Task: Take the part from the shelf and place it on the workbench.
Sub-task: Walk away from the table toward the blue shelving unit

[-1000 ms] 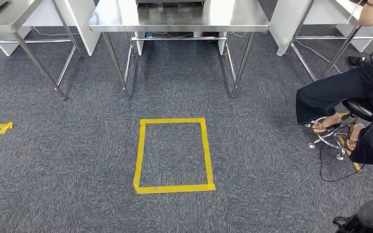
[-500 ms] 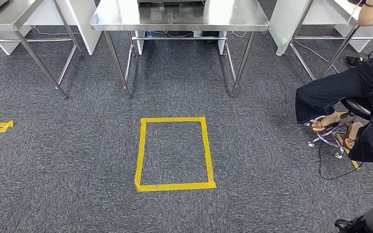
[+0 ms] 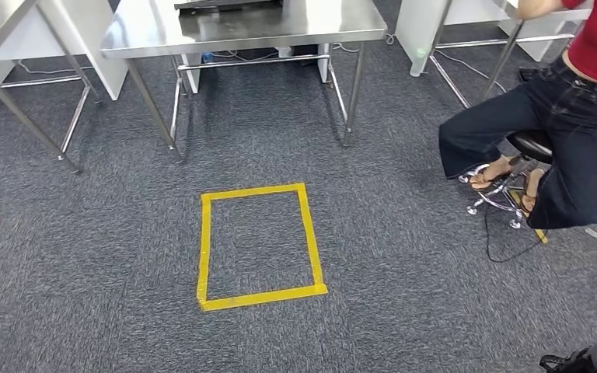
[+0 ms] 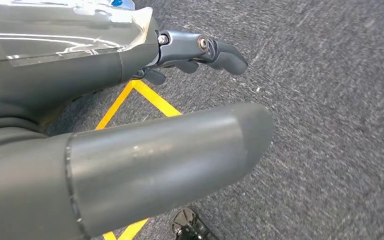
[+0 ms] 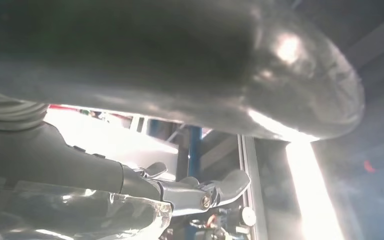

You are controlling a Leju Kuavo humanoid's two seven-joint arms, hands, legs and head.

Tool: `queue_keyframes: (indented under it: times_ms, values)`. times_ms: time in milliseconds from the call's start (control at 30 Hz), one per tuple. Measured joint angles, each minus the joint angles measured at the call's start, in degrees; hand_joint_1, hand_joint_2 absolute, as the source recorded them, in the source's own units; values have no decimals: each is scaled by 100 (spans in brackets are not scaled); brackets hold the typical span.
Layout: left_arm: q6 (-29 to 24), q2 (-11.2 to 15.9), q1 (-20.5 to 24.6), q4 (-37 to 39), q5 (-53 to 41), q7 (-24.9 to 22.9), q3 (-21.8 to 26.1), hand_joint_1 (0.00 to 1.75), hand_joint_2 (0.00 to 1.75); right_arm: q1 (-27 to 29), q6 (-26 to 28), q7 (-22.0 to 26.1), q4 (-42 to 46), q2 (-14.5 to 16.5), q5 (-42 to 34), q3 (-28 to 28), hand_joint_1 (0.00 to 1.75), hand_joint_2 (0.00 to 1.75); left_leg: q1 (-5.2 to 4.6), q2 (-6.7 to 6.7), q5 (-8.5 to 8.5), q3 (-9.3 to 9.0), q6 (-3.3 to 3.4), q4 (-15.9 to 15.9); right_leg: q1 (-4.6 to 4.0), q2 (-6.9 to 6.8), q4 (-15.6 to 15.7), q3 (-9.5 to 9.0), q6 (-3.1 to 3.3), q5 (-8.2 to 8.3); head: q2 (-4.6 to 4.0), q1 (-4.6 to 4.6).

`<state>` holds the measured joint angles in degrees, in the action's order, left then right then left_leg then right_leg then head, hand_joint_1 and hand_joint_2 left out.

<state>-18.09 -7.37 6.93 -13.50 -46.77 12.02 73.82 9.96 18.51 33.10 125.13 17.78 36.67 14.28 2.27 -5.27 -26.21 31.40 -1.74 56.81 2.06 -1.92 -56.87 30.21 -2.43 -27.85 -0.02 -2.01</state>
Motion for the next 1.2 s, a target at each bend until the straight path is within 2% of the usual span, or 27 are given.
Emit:
queue_keyframes:
  times_ms: [33,100,133,167,200,233,267,333,400,467,500,533,567,633,667,700,733,767,800,833,900,967,1000,1067,1133,1167,1200]
  values:
    - [1,-3,1,1,2,0,0,0,0,5,0,2,1,2,0,-2,0,0,15,108,-127,48,-21,129,6,57,3,8,56,31,0,3]
    - [1,-2,-4,1,5,0,1,0,0,10,0,3,0,5,1,-9,0,0,13,400,-582,326,-21,789,-8,164,4,41,140,83,0,7]
    - [1,1,-8,1,5,0,2,0,0,15,1,3,-2,5,1,-11,0,0,-2,482,-805,515,-1,1221,-36,221,1,68,168,101,0,9]
    - [1,5,-15,1,7,-1,4,0,0,19,1,4,-4,5,1,-11,0,0,-17,517,-940,669,22,1570,-65,286,0,89,187,114,0,10]
    - [1,7,-21,1,9,-1,6,0,0,24,4,4,-5,5,1,-11,0,0,-30,531,-956,736,54,1727,-92,353,-1,102,201,123,0,10]
    - [1,5,-24,1,10,-2,7,0,0,29,10,5,-7,5,1,-11,0,0,-43,545,-847,679,97,1630,-116,425,-2,103,206,127,0,10]
    - [1,4,-26,1,12,-2,8,0,0,32,17,5,-7,5,1,-11,0,0,-57,582,-659,519,144,1325,-135,496,-2,96,209,130,0,10]
    - [1,13,-25,2,14,-2,8,0,0,36,46,7,-7,6,1,-13,0,0,-75,836,-313,96,250,507,-174,623,-10,85,197,136,0,8]
    - [-1,22,-21,4,21,-2,7,0,0,37,75,9,-7,6,1,-16,0,0,-98,997,-215,-102,298,115,-185,725,-18,114,161,154,0,5]
    - [-2,20,-15,6,35,-2,7,0,0,45,103,15,-5,8,-2,-20,0,0,-126,880,-192,-104,321,73,-170,840,-8,176,92,194,0,8]
    - [-3,15,-11,7,40,-2,7,0,0,51,117,19,-3,8,-5,-19,0,0,-126,809,-163,-103,349,37,-168,822,-35,222,65,189,0,7]
    - [-3,11,-9,7,42,-2,7,0,0,51,131,24,-2,7,-8,-19,0,0,-120,729,-130,-104,381,-2,-177,733,-137,301,54,135,0,-2]
    - [-3,6,-10,7,41,-2,6,0,0,50,140,29,0,4,-12,-18,0,0,-110,644,-103,-101,406,-37,-191,597,-358,430,60,18,0,-14]
    - [-3,3,-19,7,40,-2,8,0,0,47,150,34,-1,1,-9,-18,0,0,-122,475,-85,-77,427,-53,-186,327,-1113,793,83,-334,0,-35]
    - [-3,2,-24,8,41,-2,9,0,0,49,151,36,-2,1,-5,-18,0,0,-129,383,-84,-66,427,-52,-172,275,-1480,957,69,-473,0,-34]
    - [-3,2,-27,8,41,-2,10,0,0,50,151,36,-3,1,-2,-18,0,0,-133,296,-84,-60,427,-51,-155,252,-1680,1030,37,-534,0,-34]
    - [-3,1,-26,8,41,-2,10,0,0,50,151,36,-4,1,1,-18,0,0,-133,215,-84,-60,426,-50,-138,228,-1637,973,-16,-500,0,-35]
    - [-3,-2,-23,8,41,-2,9,0,0,50,152,36,-4,1,1,-18,0,0,-132,143,-86,-67,421,-50,-123,184,-1340,784,-76,-385,0,-35]
    - [-3,-5,-19,8,41,-2,9,0,0,49,153,36,-4,1,1,-19,0,0,-134,82,-89,-82,413,-48,-114,85,-878,505,-127,-234,0,-36]
    - [-3,-8,-16,8,41,-2,8,0,0,46,158,37,-4,0,1,-19,0,0,-147,27,-98,-97,393,-44,-120,-53,-437,247,-141,-105,0,-34]
    - [-3,-7,-12,8,39,2,7,0,0,43,178,38,-1,6,1,-23,0,0,-178,-69,-117,-135,334,-38,-150,-217,52,-17,-80,28,0,-27]
    - [-3,-6,-4,8,33,7,3,0,0,45,205,38,5,13,3,-24,0,0,-186,-172,-125,-172,266,-50,-173,-133,89,-1,15,51,0,-20]
    - [-2,-8,2,8,28,8,1,0,0,48,219,38,14,17,7,-23,0,0,-171,-151,-148,-177,226,-36,-141,-72,100,-6,58,70,0,-16]
    - [3,-10,4,8,18,10,-3,0,0,47,242,30,35,32,10,-26,0,0,-139,127,-369,-77,160,224,-79,53,124,-14,154,125,0,-11]
    - [5,-5,-7,8,10,11,-5,0,0,47,246,11,46,44,3,-32,0,0,-121,463,-802,243,130,948,-66,172,123,6,214,161,0,-3]
    - [5,-1,-16,8,9,10,-4,0,0,50,240,0,46,46,-5,-33,0,0,-119,524,-977,427,124,1348,-74,239,118,24,225,169,0,-1]
    - [5,1,-24,8,11,10,-3,0,0,52,230,-6,46,47,-20,-33,0,0,-117,542,-1046,554,121,1610,-80,311,111,38,232,176,0,-1]
